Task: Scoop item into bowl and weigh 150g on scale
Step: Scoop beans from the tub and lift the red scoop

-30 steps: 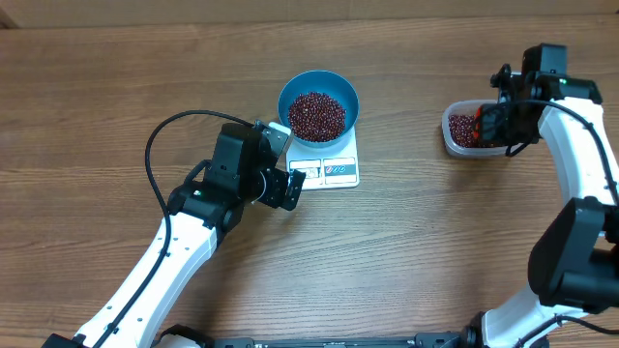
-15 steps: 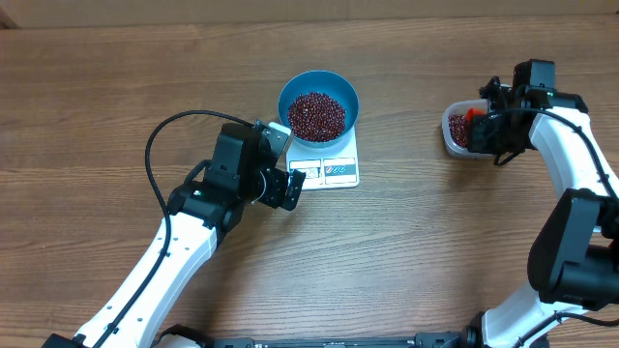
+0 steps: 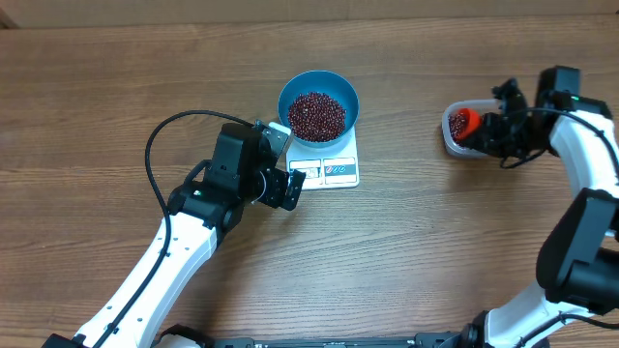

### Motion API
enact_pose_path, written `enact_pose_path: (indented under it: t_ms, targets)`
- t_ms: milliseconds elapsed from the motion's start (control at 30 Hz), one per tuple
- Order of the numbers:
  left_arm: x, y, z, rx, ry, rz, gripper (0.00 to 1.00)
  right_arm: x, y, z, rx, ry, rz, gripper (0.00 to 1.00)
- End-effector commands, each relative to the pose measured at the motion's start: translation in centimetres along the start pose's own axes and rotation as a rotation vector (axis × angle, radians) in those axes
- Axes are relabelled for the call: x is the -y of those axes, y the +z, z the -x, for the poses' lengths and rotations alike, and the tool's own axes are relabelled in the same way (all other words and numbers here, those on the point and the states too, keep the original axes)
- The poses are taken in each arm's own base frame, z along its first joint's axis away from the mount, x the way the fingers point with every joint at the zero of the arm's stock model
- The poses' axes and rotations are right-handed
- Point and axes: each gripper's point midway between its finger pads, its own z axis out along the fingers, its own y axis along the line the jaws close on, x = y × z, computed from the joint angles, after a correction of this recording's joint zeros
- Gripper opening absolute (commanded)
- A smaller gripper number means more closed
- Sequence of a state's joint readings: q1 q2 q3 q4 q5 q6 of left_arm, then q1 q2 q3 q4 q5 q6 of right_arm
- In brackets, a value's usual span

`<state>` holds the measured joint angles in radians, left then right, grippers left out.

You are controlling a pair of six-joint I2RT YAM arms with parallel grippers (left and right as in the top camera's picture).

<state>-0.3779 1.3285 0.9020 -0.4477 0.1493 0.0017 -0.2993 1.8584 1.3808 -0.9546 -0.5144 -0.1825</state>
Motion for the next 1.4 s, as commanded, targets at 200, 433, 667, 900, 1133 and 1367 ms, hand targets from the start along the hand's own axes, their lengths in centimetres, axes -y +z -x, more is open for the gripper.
enact_pose_path:
  t_ms: [200,433,667,900,1133,1367]
  targets:
    - [0.1,-0.4,0.1,0.013,-0.005,0.001,1.00,1.7,-3.4,0.4,0.092,0.166,0.216,0.04]
    - [0.1,-0.4,0.1,0.013,-0.005,0.001,1.00,1.7,-5.8,0.5,0.164,0.169,0.358,0.04]
    - [0.1,-0.4,0.1,0.013,-0.005,0.001,0.99,0.3,-6.6,0.6,0.188,0.138,0.454,0.04]
    - [0.1,-0.4,0.1,0.013,-0.005,0.001,1.00,-2.6,-6.4,1.0,0.175,0.097,0.537,0.04]
    - [0.1,-0.4,0.1,0.013,-0.005,0.001,1.00,-8.5,-5.3,1.6,0.101,0.024,0.621,0.04]
    - [0.1,-0.4,0.1,0.013,-0.005,0.001,1.00,-16.1,-3.8,2.6,0.027,-0.067,0.669,0.04]
